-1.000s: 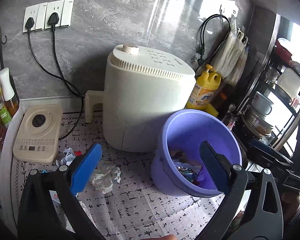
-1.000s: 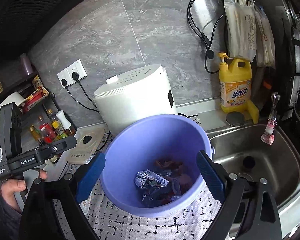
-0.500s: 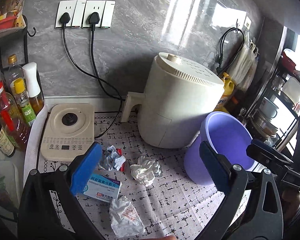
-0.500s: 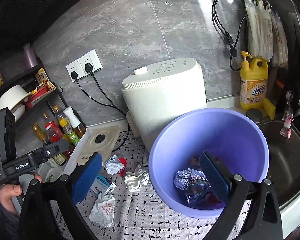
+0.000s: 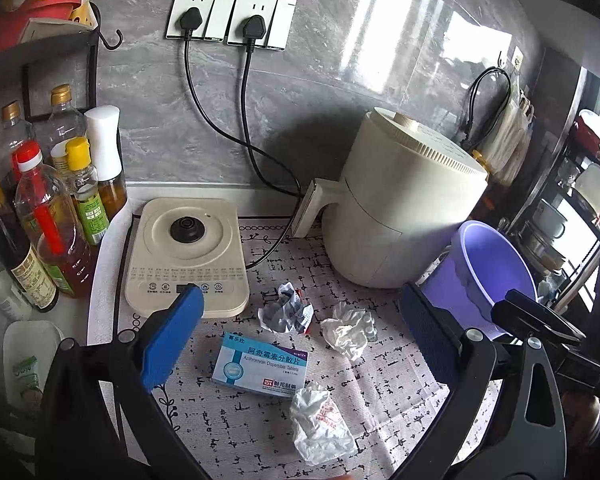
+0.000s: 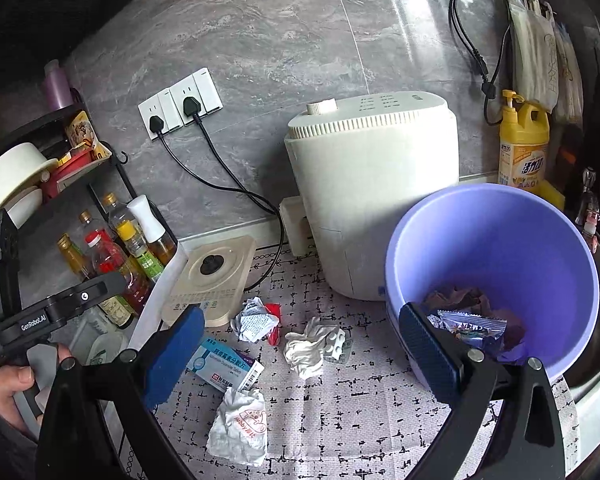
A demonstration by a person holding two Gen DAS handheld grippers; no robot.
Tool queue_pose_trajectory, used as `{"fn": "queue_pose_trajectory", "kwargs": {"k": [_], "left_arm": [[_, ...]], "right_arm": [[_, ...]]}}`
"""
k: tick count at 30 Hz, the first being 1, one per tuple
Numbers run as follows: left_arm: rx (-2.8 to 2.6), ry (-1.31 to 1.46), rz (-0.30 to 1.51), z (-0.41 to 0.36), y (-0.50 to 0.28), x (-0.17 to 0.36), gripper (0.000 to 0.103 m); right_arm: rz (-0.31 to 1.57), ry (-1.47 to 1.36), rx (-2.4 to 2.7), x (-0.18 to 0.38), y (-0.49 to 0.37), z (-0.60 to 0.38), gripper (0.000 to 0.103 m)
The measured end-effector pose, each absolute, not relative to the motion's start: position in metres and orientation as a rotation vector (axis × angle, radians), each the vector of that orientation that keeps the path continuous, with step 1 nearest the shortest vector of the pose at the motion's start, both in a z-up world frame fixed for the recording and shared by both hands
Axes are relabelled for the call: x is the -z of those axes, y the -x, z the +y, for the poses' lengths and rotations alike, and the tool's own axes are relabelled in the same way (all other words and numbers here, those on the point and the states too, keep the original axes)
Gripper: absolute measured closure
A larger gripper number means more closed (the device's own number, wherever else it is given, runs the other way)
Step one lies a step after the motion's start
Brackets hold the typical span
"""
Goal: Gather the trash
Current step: 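Move both tools back over the crumpled paper and tissue on the cloth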
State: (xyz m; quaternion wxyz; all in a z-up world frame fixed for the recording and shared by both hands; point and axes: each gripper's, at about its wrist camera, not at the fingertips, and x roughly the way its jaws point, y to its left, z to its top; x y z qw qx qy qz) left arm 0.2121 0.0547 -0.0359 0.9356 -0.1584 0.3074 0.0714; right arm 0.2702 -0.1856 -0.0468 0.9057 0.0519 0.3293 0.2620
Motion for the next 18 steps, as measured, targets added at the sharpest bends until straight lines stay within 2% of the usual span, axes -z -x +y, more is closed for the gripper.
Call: {"fn": "queue_pose_trajectory", "kwargs": {"k": [12, 18], "left_arm": [[-0.075, 0.302, 0.652, 0.083, -0.217, 0.056, 0.006], [-0.006, 0.342, 0.663, 0.092, -0.228, 0.076, 0.008]], "right_arm": [[0.714, -0.107, -0.448, 0.083, -0.253, -0.157, 0.013], [0.747, -0.109, -0.386, 0.101, -0.249, -0.149, 0.022]]}}
